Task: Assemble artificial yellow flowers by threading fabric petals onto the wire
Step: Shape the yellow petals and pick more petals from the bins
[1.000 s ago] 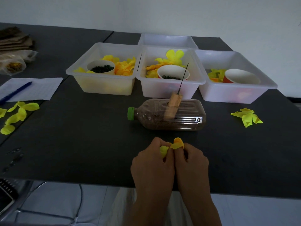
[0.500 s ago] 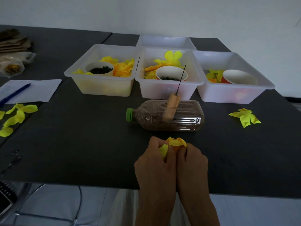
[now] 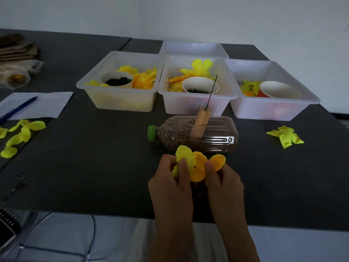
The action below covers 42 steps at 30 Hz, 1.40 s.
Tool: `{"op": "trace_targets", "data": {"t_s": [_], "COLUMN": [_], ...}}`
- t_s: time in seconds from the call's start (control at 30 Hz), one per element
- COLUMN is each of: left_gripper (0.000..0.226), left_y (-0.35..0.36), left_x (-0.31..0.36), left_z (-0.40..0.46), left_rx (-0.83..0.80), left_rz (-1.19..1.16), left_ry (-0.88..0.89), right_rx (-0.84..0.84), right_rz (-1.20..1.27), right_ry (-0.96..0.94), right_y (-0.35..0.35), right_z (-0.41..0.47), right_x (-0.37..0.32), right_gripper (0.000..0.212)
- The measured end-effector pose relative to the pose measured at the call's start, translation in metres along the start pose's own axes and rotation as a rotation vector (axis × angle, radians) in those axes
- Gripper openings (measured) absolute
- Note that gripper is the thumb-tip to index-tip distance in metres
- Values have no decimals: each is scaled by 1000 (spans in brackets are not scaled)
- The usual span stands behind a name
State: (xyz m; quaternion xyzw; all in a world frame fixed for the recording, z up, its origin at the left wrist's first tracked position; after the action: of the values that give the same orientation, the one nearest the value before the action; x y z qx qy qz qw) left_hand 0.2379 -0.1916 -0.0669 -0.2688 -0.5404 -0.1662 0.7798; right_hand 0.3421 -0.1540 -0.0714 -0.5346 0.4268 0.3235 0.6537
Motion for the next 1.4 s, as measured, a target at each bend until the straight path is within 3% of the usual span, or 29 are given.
{"op": "trace_targets", "data": {"t_s": [0.1,0.3,0.57,0.7,0.9,1.0,1.17,1.3,1.4], "left_gripper": [16,11,16,19,16,24,31,34,30], "left_y": [-2,2,0,-4,-9,-12,-17,-27,-39], "left_x": [0,0,1,6,13,23,34,44,49], "left_z": [4,2,4,2,2,4,7,8,15], "left_rx": [-37,-243,-247,-199,-192,-235,-311,-255,-182], "left_rz": [-11,83,276,145,-235,-391,-489,-547,-477], "left_ry": [-64,-46,-32,-45,-211,-268,-300,-294,-242], "right_rx": [-64,-32,32,164,122,89,-4,6,33], "right_rz": [-22,-155,-300,-93,-58,-15,-42,24,122], "right_ry": [29,53,-16,-49,-85,-106,-124,-177,-12], "right_y": [3,6,12,4,-12,-22,-34,-40,-56], "right_z": [2,5,-2,-2,6,8,13,10,20], "right_x": [1,5,6,3,-13,-22,-36,-47,-40], "right_gripper": [22,26,28,23,23,20,11,22,15]}}
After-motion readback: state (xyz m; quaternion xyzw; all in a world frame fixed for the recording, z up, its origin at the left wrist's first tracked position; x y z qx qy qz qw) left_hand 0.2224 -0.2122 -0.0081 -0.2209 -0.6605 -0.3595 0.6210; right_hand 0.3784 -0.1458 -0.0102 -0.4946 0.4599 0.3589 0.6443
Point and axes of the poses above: each hand's wrist, its own z-axis towards the middle knuckle, its own y-axis out of the palm, x = y × z, the point moved 3 cm from there along z, towards the middle knuckle, and after that the axes turned 9 degrees about x, right-handed, at the moved point
